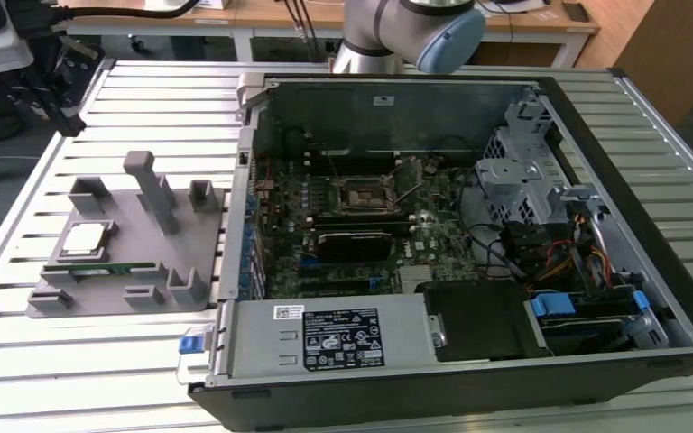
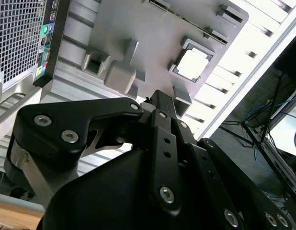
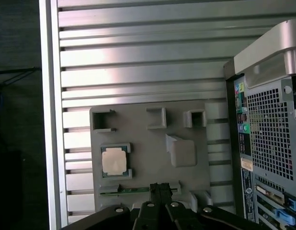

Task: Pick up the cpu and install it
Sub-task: 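Reach for the cpu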

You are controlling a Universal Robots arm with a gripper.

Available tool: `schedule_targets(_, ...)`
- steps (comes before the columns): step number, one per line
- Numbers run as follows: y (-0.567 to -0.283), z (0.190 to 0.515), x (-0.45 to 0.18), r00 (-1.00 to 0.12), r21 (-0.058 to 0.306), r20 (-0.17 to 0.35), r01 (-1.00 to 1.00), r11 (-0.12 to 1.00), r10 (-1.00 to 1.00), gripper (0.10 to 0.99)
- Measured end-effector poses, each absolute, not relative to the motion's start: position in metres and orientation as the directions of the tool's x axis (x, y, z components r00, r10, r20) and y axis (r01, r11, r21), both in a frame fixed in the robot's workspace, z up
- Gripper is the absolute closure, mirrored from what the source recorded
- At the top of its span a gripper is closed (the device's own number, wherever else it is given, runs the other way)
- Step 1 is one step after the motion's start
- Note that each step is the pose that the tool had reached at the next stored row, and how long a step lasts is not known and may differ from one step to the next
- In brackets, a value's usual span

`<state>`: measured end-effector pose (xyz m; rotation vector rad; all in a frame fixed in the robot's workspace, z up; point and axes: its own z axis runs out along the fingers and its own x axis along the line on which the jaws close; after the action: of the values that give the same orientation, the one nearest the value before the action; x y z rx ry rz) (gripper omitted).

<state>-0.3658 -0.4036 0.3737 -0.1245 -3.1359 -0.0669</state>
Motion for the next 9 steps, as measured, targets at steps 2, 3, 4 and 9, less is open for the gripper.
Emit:
schedule_targets(2, -0.404, 0.372, -0.371, -0.997, 0.042, 0.006, 0.079, 0.996, 0.079, 0.976)
schedule_targets(3, -0.404, 0.372, -0.374, -0.997, 0.042, 0.006, 0.079, 0.996, 0.079, 0.976)
schedule_targets(4, -0.404, 0.371, -0.377, -0.997, 0.042, 0.006, 0.079, 0.996, 0.079, 0.976)
schedule_targets(9, -0.404, 0.365, -0.397, -0.997, 0.042, 0.006, 0.079, 0.996, 0.079, 0.976)
